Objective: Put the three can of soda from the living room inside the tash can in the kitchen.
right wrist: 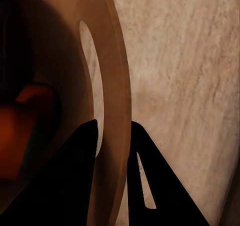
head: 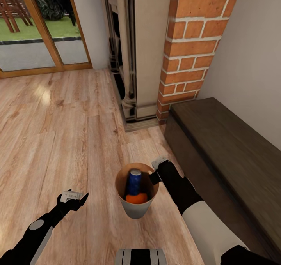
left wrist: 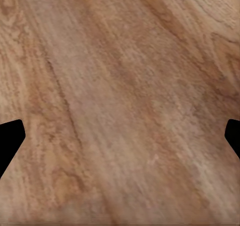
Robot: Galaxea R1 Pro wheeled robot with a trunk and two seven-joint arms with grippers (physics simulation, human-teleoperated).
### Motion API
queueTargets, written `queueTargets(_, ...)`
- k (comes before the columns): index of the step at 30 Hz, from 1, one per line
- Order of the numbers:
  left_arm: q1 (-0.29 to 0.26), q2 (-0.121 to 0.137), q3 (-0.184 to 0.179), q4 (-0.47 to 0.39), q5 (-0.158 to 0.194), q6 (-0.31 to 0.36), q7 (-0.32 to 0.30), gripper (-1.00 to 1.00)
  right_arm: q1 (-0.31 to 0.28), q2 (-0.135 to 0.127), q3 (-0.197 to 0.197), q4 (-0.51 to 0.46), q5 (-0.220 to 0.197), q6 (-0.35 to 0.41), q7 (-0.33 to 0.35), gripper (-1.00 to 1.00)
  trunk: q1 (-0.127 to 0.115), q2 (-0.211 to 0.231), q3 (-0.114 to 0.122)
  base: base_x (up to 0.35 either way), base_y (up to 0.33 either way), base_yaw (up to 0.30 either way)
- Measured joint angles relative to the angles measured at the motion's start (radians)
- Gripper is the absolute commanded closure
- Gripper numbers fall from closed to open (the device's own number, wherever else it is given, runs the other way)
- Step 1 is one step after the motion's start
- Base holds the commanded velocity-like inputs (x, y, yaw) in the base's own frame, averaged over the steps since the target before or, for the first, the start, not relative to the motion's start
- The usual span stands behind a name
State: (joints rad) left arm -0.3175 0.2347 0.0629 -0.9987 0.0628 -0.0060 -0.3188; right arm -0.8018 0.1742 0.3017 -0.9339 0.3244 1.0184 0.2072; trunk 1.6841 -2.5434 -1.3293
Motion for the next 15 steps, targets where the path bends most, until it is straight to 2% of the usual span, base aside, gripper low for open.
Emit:
queueTargets(12,0.000,0.000,0.000,0.001,-0.001,0.000,0.000,-1.00,0.014,0.000,0.003,0.000,0.000,-0.001,0.000,1.00,0.000,0.000,0.000,0.000,0.000,0.000)
queueTargets(15,0.000,0.000,0.000,0.002,-0.002,0.000,0.000,-1.00,0.015,0.000,0.003,0.000,0.001,-0.002,-0.001,1.00,0.001,-0.001,-0.012,0.000,0.000,0.000)
